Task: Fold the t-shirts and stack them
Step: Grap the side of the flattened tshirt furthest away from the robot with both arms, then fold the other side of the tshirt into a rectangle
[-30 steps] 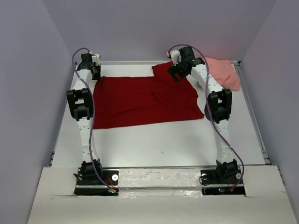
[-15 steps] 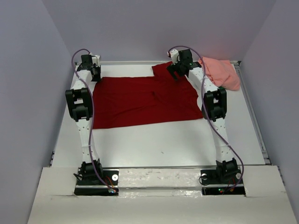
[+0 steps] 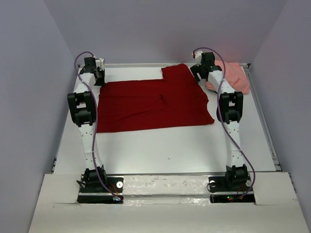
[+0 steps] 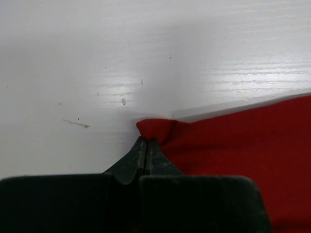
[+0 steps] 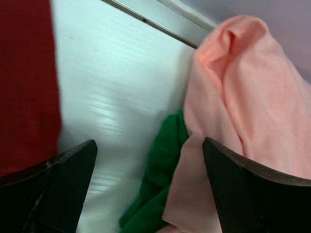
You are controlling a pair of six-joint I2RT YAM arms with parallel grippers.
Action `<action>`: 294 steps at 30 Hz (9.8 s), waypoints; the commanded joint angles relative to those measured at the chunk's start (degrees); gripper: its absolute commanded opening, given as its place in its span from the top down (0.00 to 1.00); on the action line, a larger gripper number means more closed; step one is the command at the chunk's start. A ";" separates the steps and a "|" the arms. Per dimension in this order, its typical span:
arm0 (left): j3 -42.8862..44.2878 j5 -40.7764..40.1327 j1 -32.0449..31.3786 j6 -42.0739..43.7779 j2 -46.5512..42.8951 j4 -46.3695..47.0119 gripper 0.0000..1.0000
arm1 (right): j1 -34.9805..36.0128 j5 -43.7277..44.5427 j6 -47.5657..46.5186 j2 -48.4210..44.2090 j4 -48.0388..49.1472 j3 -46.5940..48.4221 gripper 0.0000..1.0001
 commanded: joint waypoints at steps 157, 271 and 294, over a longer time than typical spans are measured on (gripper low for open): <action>-12.44 -7.18 -5.20 0.73 -20.97 4.90 1.00 | 0.76 -16.26 -2.88 -21.25 -4.09 -16.46 1.00; -30.98 -4.10 -11.70 1.26 -42.24 -1.87 0.01 | 0.76 -18.72 -1.38 -32.69 -14.46 -30.39 0.34; -35.46 -6.39 -13.20 3.10 -42.85 -2.22 0.01 | -3.11 -21.44 2.92 -20.28 -14.81 -18.74 0.42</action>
